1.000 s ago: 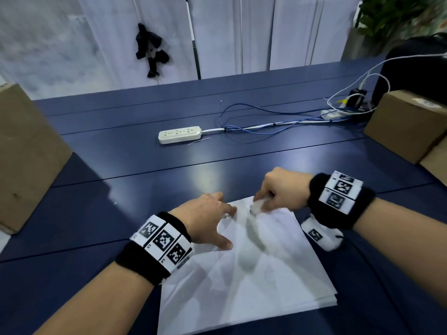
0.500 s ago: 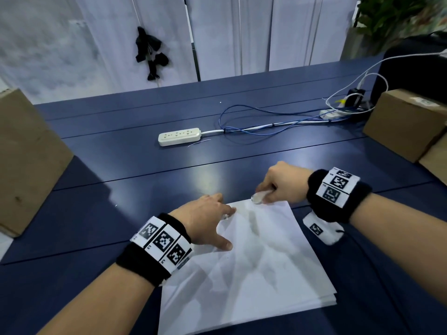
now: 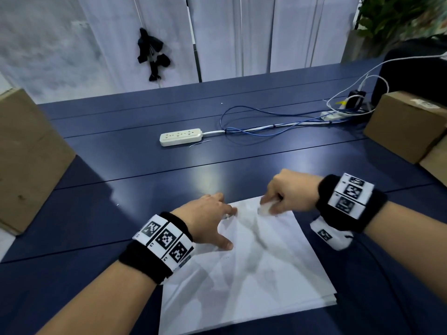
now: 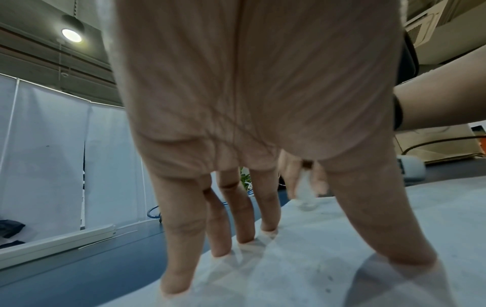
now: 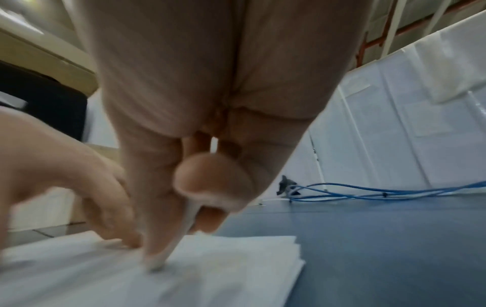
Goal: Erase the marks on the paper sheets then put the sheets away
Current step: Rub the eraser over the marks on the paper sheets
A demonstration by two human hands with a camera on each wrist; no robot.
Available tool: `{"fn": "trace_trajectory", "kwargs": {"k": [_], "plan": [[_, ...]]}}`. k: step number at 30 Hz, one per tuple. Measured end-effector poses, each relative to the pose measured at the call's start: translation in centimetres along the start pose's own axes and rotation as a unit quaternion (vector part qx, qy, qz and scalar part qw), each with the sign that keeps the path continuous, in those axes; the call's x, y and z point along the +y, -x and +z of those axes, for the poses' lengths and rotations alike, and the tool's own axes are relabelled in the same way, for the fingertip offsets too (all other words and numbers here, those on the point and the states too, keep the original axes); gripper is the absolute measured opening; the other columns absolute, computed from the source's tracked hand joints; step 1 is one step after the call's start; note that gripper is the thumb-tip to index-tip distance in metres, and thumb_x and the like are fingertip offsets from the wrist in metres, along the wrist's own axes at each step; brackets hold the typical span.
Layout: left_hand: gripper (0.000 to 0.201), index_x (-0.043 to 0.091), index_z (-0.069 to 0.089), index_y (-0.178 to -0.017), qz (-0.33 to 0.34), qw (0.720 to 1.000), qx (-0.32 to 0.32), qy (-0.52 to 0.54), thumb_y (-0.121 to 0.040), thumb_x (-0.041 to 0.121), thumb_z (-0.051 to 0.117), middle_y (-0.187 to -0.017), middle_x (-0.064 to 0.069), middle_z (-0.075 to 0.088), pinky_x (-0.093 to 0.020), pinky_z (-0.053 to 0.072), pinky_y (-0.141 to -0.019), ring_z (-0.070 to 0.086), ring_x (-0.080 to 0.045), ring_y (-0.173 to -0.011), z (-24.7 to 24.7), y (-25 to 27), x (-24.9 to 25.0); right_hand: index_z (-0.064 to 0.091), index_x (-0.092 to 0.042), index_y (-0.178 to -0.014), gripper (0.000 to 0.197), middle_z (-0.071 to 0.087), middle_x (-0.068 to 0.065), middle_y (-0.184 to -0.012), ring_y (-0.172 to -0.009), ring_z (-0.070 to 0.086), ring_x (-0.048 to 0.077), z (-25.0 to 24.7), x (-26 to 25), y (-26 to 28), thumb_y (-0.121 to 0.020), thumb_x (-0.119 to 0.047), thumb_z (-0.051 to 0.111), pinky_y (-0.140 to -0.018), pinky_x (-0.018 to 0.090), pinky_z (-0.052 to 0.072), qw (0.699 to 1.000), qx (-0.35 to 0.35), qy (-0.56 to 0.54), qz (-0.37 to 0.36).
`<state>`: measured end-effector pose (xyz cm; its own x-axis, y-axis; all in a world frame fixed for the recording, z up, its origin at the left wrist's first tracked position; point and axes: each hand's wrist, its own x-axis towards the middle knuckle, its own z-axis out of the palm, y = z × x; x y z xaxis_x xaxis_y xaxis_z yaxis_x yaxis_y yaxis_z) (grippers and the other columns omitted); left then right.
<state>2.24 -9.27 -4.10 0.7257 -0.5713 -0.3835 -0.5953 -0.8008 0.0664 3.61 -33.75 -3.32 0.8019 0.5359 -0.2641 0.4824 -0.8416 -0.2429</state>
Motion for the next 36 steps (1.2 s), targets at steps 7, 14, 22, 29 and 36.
{"fn": "trace_trajectory", "kwargs": {"k": [7, 14, 22, 29, 36], "plan": [[0.077, 0.031, 0.046, -0.136, 0.002, 1.000, -0.002, -0.001, -0.071, 0.062, 0.073, -0.112, 0.003, 0.043, -0.040, 0.050, -0.088, 0.048, -0.022, -0.107, -0.1, -0.1, 0.1, 0.074, -0.033, -0.103, 0.027, 0.059, -0.018, -0.052, -0.055, 0.055, -0.002, -0.3, -0.7, 0.0, -0.076, -0.037, 0.074, -0.058, 0.015, 0.045, 1.000, 0.005, -0.015, 0.014], [0.077, 0.030, 0.046, -0.137, -0.002, 1.000, -0.004, -0.003, -0.071, 0.061, 0.073, -0.113, 0.003, 0.043, -0.040, 0.049, -0.088, 0.047, -0.022, -0.108, -0.1, 0.0, 0.0, 0.072, -0.038, -0.107, 0.031, 0.063, -0.010, -0.076, -0.066, 0.053, 0.002, 0.3, -1.2, 1.6, -0.075, -0.040, 0.074, -0.060, 0.010, 0.040, 0.997, -0.062, -0.033, -0.034], [0.079, 0.030, 0.045, -0.139, -0.001, 1.000, -0.005, -0.003, -0.072, 0.061, 0.073, -0.113, 0.002, 0.043, -0.039, 0.049, -0.088, 0.047, -0.022, -0.107, -0.2, 0.1, 0.2, 0.074, -0.031, -0.105, 0.026, 0.072, -0.005, -0.077, -0.064, 0.051, 0.011, -0.7, -0.7, -1.0, -0.083, -0.042, 0.066, -0.062, 0.021, 0.041, 0.998, 0.057, 0.008, 0.031], [0.078, 0.028, 0.045, -0.139, -0.002, 1.000, -0.008, -0.001, -0.073, 0.059, 0.073, -0.114, 0.003, 0.042, -0.040, 0.049, -0.088, 0.047, -0.021, -0.109, -0.3, 0.0, 0.2, 0.072, -0.037, -0.105, 0.033, 0.069, -0.007, -0.075, -0.069, 0.059, 0.003, 0.1, -1.7, 1.8, -0.073, -0.046, 0.073, -0.065, 0.020, 0.049, 0.995, -0.089, -0.049, -0.013], [0.076, 0.028, 0.047, -0.136, -0.005, 1.000, -0.010, -0.007, -0.072, 0.060, 0.073, -0.113, 0.002, 0.042, -0.042, 0.050, -0.088, 0.047, -0.022, -0.107, -0.4, 0.1, 0.4, 0.073, -0.036, -0.104, 0.025, 0.065, -0.017, -0.064, -0.061, 0.055, -0.009, -0.6, -0.3, -0.6, -0.080, -0.042, 0.069, -0.061, 0.016, 0.042, 0.997, 0.060, -0.025, 0.032]]}}
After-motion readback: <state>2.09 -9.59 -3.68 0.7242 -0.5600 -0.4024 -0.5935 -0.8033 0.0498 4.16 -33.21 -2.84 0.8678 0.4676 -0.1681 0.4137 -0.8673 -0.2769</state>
